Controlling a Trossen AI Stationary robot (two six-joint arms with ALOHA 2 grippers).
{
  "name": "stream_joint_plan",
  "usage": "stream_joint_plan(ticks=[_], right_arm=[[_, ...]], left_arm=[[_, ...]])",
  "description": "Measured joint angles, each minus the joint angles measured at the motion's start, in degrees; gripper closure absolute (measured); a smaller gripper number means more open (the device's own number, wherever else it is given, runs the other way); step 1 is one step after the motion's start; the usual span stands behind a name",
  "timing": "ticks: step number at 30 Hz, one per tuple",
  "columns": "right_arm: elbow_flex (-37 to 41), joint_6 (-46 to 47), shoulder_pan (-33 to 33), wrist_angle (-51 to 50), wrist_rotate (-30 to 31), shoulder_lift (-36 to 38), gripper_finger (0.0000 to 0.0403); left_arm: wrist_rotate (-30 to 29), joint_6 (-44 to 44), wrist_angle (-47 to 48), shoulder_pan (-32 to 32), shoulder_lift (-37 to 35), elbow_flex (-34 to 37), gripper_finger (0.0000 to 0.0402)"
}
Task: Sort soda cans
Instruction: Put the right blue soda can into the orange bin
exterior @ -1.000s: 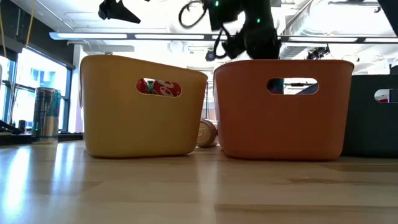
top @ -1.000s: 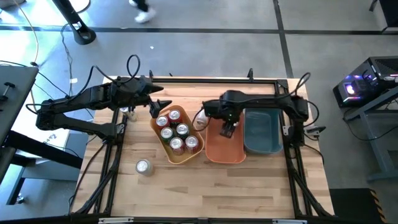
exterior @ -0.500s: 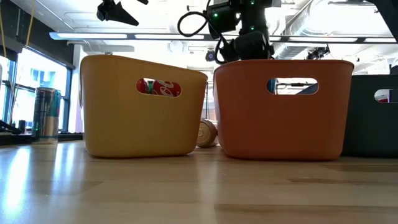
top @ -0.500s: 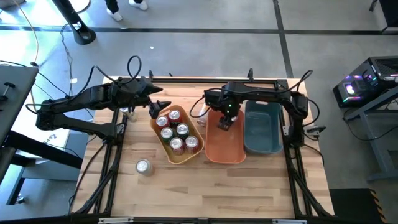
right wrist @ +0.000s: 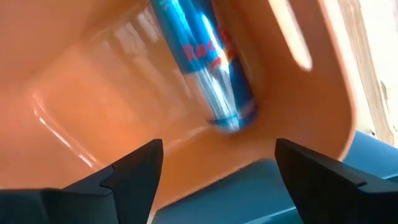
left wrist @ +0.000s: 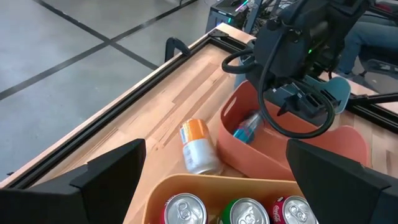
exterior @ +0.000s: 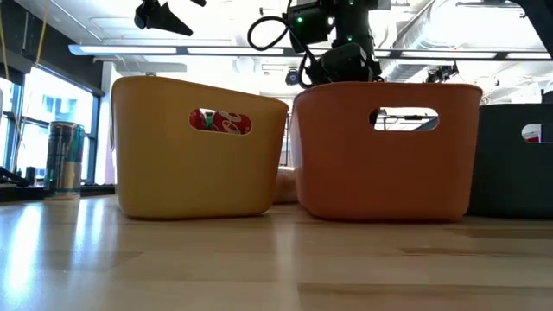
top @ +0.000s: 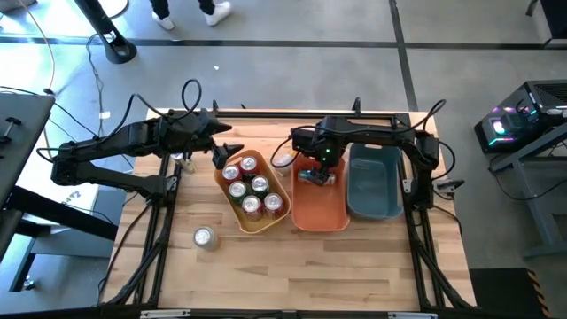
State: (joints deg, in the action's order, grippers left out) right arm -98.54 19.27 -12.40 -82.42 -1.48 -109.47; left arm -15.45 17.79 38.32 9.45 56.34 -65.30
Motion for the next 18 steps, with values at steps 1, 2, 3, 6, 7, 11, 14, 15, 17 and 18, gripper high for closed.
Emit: stream_joint_plan(ticks=[1,2,3,6,7,11,14,15,17,18], right_arm=[[0.00,0.19,0.00,0.05,0.04,0.00,0.0098],[0.00,0.20,0.01,0.21,0.13,0.00,0.0098],[0.00,0.20,0.04,0.50,0.17,0.00,0.0098],[0.00,0.14,0.51,2.49,0.10,0.00,0.0097],[0.00,-0.28,0.91,3.48,-0.24,0.00,0.0097],[0.05,-8.28,4.10,11.21,0.35,-0.44,0.0097],[2.75,-12.47,5.66,18.56,2.71,-1.16,0.0096],[4.69,-12.75,5.63,20.56,2.70,-1.30,0.0096],[8.89,-13.06,5.09,22.24,4.24,-1.47,0.0096],[10.54,-13.15,4.78,22.40,6.33,-1.59,0.0096]], left_arm=[[0.07,0.01,0.01,0.00,0.00,0.00,0.0019],[0.23,0.01,0.01,0.00,0.00,0.00,0.0019],[0.43,0.02,0.01,0.00,0.00,0.00,0.0019],[1.53,-0.03,0.01,0.00,0.00,0.00,0.0019],[1.74,-0.03,0.03,0.00,0.00,0.00,0.0019],[1.95,-0.03,1.46,-0.02,0.00,0.00,0.0019],[1.91,-0.01,2.63,-0.02,0.00,0.00,0.0019],[1.91,-0.01,2.91,-0.02,0.00,0.00,0.0019],[1.96,0.01,3.02,-0.04,-0.07,0.00,0.0019],[1.95,0.02,3.04,-0.04,-0.15,0.00,0.0019]])
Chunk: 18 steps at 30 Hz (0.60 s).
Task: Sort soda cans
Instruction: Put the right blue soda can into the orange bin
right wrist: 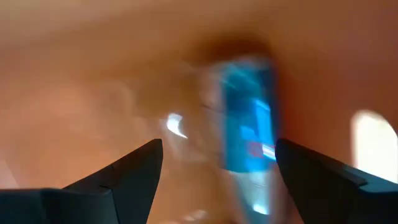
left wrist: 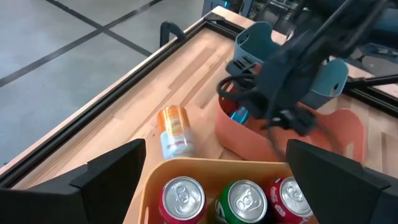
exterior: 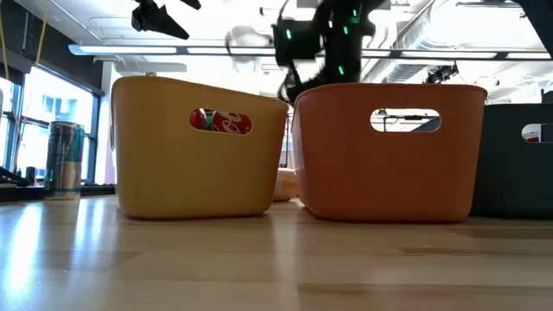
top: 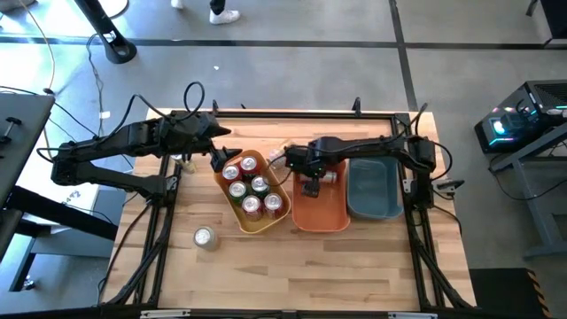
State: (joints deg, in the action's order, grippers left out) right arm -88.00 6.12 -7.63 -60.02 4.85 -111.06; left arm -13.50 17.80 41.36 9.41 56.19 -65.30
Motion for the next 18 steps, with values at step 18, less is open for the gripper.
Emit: stream_joint_plan(ticks=[18], right_arm=[[15.88,-1.80,-1.13,10.79,4.21,0.23,0.0131]], left_arm=[[-2.04,1.11,-1.41,0.04,-0.29,0.00,0.0019]])
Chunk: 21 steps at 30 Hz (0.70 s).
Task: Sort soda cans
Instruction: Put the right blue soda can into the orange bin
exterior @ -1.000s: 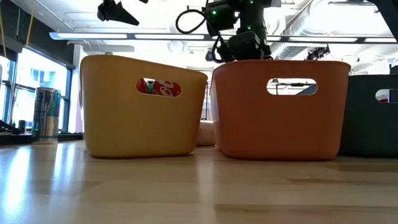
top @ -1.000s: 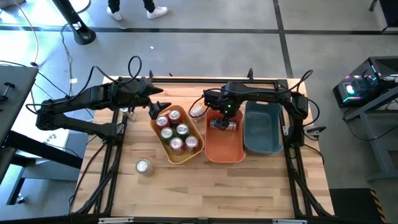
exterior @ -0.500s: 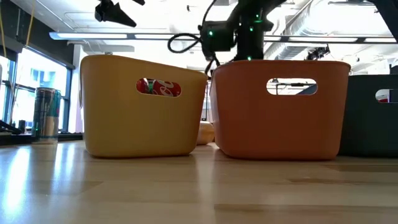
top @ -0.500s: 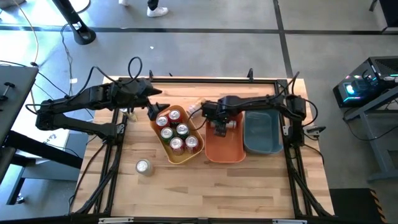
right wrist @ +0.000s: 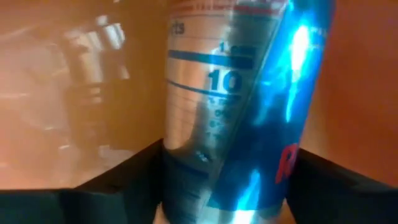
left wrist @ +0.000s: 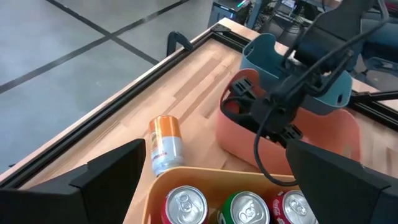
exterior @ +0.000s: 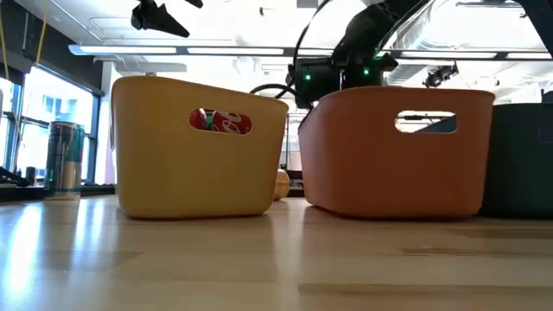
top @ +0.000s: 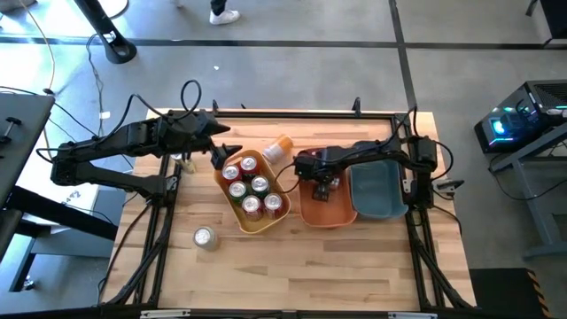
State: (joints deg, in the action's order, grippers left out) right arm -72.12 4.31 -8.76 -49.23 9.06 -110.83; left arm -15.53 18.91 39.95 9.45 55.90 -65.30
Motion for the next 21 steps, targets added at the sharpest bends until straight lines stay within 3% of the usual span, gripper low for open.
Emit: stream_joint_plan(ticks=[4,10,21], right_arm=[[-1.34,0.07,1.72,-0.89,2.53,-0.18,0.0206],[-7.35,-0.55,3.78,-3.01,2.97,0.22,0.0206],[-17.82,-1.19,4.29,-15.30,9.02,0.76,0.0206]], left_arm=[[-0.19,0.01,-0.56,0.00,0.00,0.00,0.0019],[-0.19,0.01,-0.85,0.00,-0.14,0.00,0.0019],[-0.17,-0.97,-0.79,0.00,-2.35,0.00,0.0019]])
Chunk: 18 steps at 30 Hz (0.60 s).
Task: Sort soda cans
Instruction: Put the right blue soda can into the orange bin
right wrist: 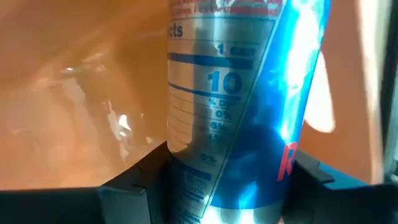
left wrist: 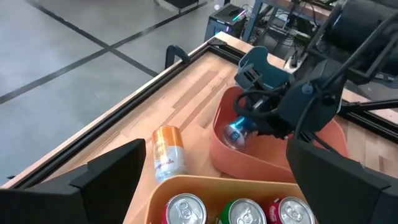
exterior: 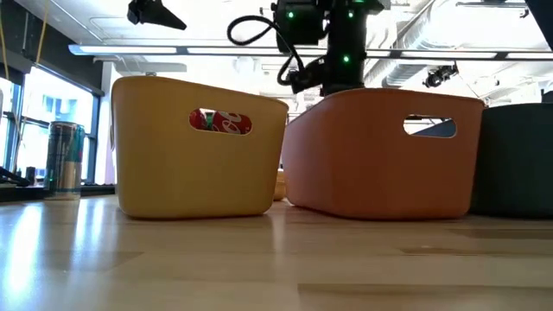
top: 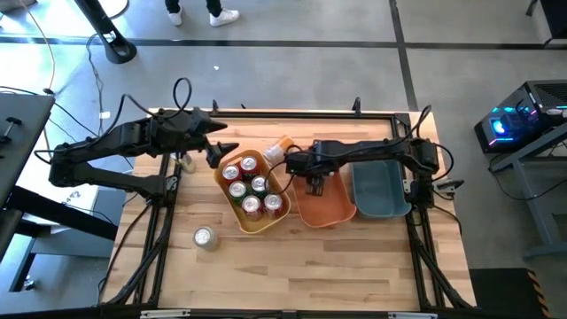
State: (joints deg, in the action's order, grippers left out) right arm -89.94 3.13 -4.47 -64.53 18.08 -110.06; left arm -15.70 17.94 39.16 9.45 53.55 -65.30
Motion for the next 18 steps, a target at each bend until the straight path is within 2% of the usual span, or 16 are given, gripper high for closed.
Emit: stream_joint_plan(ticks=[4,9,13,18], right_arm=[[-2.63,2.18,0.52,-1.95,2.76,1.26,0.0206],[-5.54,9.15,2.33,-1.22,4.00,6.81,0.0206],[-6.45,16.30,4.60,2.21,9.23,11.63,0.0206],[-6.83,21.20,7.15,13.75,17.09,16.89,0.0206]], left_arm=[[0.07,-0.03,-1.30,-0.02,-0.11,0.00,0.0019],[2.08,-0.43,-8.18,-0.11,2.15,-0.07,0.0019],[5.31,-2.75,-20.50,-0.11,5.85,-0.07,0.0019],[12.10,-3.11,-39.66,-0.11,12.86,-0.07,0.0019]])
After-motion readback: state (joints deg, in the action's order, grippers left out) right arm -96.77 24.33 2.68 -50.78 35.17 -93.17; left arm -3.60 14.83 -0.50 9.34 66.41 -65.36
